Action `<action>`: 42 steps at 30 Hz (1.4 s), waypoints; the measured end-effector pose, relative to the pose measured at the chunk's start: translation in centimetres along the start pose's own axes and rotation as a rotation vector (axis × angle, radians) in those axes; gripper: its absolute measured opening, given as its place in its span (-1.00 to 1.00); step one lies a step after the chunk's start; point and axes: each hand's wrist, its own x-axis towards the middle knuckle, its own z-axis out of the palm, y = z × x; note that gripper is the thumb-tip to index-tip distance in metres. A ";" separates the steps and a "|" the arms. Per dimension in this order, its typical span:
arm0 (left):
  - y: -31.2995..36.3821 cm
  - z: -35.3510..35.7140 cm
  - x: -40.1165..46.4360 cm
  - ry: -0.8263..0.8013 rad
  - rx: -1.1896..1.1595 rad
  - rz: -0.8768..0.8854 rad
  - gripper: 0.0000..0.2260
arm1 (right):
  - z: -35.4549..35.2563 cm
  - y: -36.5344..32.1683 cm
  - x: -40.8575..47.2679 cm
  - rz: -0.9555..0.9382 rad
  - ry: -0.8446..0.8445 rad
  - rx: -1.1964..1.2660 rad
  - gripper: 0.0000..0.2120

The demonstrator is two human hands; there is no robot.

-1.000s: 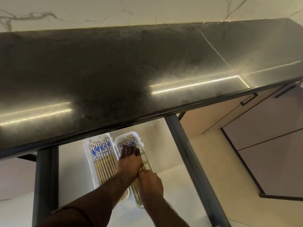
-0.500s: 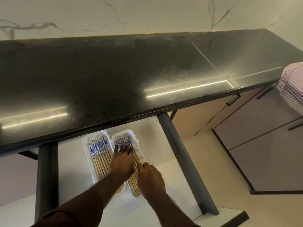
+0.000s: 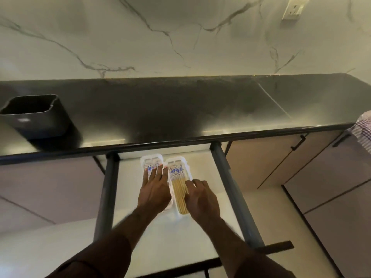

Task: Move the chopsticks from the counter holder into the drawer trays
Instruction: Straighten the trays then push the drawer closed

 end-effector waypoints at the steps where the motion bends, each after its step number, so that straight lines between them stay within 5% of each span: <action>1: 0.2 -0.5 -1.4 0.024 -0.003 -0.020 -0.33 | -0.6 -0.3 -0.9 -0.023 0.018 -0.001 -0.63; 12: 2.7 -1.3 -14.8 0.286 -0.173 -0.116 -0.45 | -5.6 -1.6 -10.3 -0.134 0.151 0.011 -0.64; 30: 0.9 1.6 -23.0 0.183 -0.177 -0.164 -0.38 | -3.3 -4.1 -18.3 -0.128 0.033 0.038 -0.64; 42: -0.8 4.2 -25.7 0.059 -0.201 -0.165 -0.38 | 0.5 -4.6 -21.3 -0.062 -0.093 0.045 -0.90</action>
